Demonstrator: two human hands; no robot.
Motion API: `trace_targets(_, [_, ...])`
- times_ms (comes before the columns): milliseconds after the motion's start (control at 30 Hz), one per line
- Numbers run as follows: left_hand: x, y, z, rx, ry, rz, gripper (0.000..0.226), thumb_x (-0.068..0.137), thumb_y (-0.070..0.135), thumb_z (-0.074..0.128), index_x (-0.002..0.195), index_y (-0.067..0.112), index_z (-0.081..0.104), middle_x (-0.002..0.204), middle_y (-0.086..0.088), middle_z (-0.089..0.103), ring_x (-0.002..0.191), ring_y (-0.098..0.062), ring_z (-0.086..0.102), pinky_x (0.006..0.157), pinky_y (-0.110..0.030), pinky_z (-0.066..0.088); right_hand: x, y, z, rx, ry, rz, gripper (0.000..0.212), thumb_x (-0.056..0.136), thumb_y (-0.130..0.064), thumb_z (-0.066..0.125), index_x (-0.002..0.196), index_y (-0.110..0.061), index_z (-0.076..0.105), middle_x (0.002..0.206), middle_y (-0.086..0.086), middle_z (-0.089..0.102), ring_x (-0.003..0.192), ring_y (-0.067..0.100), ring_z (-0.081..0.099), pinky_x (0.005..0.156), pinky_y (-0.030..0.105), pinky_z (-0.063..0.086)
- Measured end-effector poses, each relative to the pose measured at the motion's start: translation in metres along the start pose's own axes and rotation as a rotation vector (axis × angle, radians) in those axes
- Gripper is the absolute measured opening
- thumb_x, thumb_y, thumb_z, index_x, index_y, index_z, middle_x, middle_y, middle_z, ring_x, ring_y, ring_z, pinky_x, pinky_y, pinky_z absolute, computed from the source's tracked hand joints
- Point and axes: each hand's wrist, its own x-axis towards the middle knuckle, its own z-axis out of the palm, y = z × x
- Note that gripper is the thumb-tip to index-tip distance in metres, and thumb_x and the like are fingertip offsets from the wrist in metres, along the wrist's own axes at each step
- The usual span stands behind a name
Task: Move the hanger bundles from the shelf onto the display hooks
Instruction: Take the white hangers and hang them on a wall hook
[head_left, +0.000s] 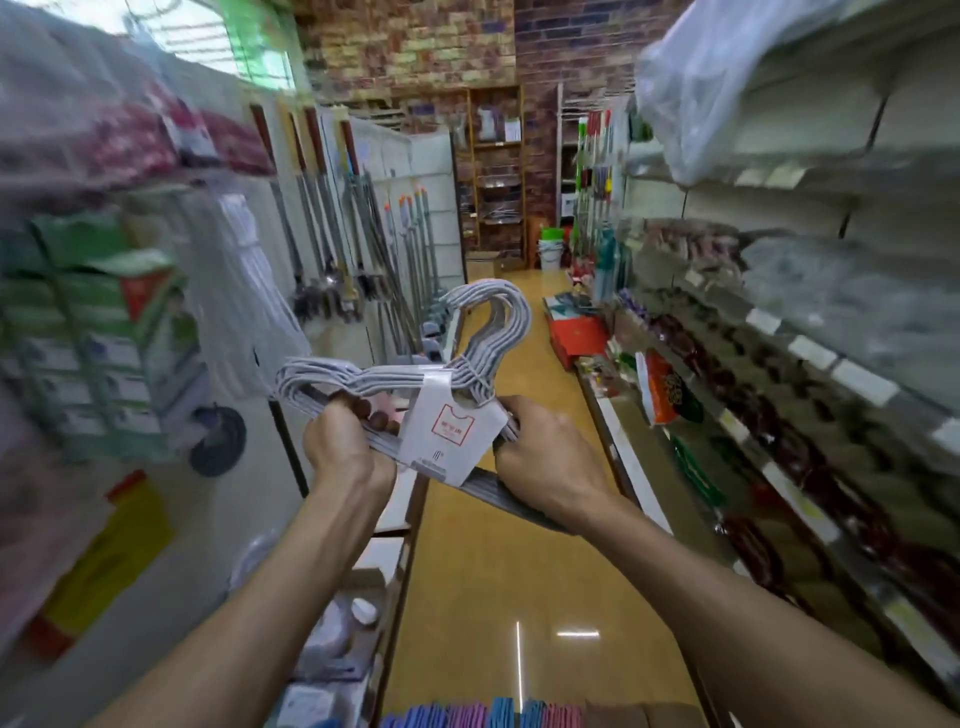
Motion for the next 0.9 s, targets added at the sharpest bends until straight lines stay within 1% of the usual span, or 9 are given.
trace_targets(133, [-0.019,0.085,0.038,-0.030,0.029,-0.005,0.030,0.088,-0.003,0.041,0.064,0.015,0.040,0.044,0.001,0.042,0.033,-0.012,0.038,0.039,-0.013,0.033,-0.001,-0.067,-0.050,0.026,-0.060,0.009,0.042,0.077,-0.030,0.052,0.118,-0.041,0.050,0.092,-0.006,0.064,0.081,0.027,0.063,0.068,0.045,0.056])
trace_targets(233, [-0.023,0.131,0.048,-0.080,0.033,-0.002,0.030,0.085,-0.007,0.038,0.067,0.016,0.043,0.051,0.000,0.042,0.030,-0.010,0.038,0.038,-0.014,0.035,-0.004,-0.100,-0.077,0.072,-0.076,0.003,0.039,0.082,-0.035,0.059,0.119,-0.041,0.052,0.094,-0.012,0.063,0.087,0.024,0.064,0.071,0.043,0.056])
trace_targets(333, [-0.034,0.159,0.052,-0.087,0.029,-0.008,0.030,0.086,-0.009,0.037,0.068,0.014,0.043,0.052,-0.001,0.041,0.030,-0.010,0.038,0.036,-0.014,0.035,-0.007,-0.121,-0.092,0.046,-0.038,-0.022,0.007,0.084,-0.025,0.057,0.089,-0.029,0.057,0.081,-0.007,0.062,0.076,0.024,0.061,0.065,0.043,0.052])
trace_targets(400, [-0.047,0.171,0.053,-0.066,0.006,0.002,0.030,0.088,-0.008,0.039,0.068,0.013,0.042,0.053,-0.001,0.039,0.032,-0.010,0.037,0.036,-0.015,0.034,-0.011,-0.131,-0.096,0.040,-0.037,-0.032,0.011,0.085,-0.020,0.055,0.077,-0.027,0.051,0.075,-0.003,0.059,0.071,0.023,0.058,0.060,0.041,0.048])
trace_targets(533, [-0.076,0.185,0.047,-0.023,-0.015,0.053,0.030,0.091,-0.007,0.040,0.069,0.014,0.042,0.055,-0.001,0.040,0.040,-0.011,0.040,0.040,-0.019,0.037,-0.024,-0.134,-0.097,0.071,-0.045,-0.059,0.015,0.085,-0.014,0.053,0.078,-0.027,0.051,0.075,-0.003,0.061,0.070,0.021,0.059,0.060,0.042,0.049])
trace_targets(633, [-0.096,0.194,0.039,-0.016,0.010,0.082,0.028,0.093,-0.005,0.042,0.071,0.013,0.043,0.061,-0.003,0.038,0.048,-0.013,0.039,0.044,-0.023,0.040,-0.036,-0.136,-0.096,0.118,-0.059,-0.103,0.026,0.085,-0.007,0.051,0.074,-0.030,0.048,0.072,-0.003,0.060,0.065,0.018,0.057,0.054,0.038,0.046])
trace_targets(767, [-0.129,0.209,0.029,-0.022,0.085,0.139,0.026,0.091,-0.002,0.048,0.069,0.012,0.045,0.060,-0.005,0.044,0.049,-0.017,0.046,0.053,-0.031,0.044,-0.046,-0.143,-0.104,0.144,-0.088,-0.198,0.020,0.082,-0.007,0.050,0.075,-0.025,0.051,0.073,-0.002,0.061,0.066,0.021,0.058,0.054,0.039,0.047])
trace_targets(867, [-0.162,0.224,0.018,-0.022,0.099,0.244,0.022,0.090,-0.001,0.051,0.072,0.012,0.052,0.059,-0.007,0.053,0.045,-0.017,0.054,0.049,-0.027,0.047,-0.056,-0.157,-0.111,0.149,-0.102,-0.286,0.019,0.082,-0.005,0.054,0.077,-0.024,0.052,0.073,-0.003,0.059,0.065,0.017,0.055,0.053,0.036,0.044])
trace_targets(900, [-0.174,0.230,0.013,-0.017,0.110,0.280,0.020,0.090,0.000,0.053,0.074,0.012,0.056,0.059,-0.007,0.058,0.045,-0.017,0.057,0.053,-0.027,0.048,-0.060,-0.162,-0.111,0.146,-0.111,-0.321,0.017,0.083,-0.006,0.055,0.082,-0.023,0.055,0.075,-0.002,0.060,0.066,0.017,0.055,0.055,0.036,0.046])
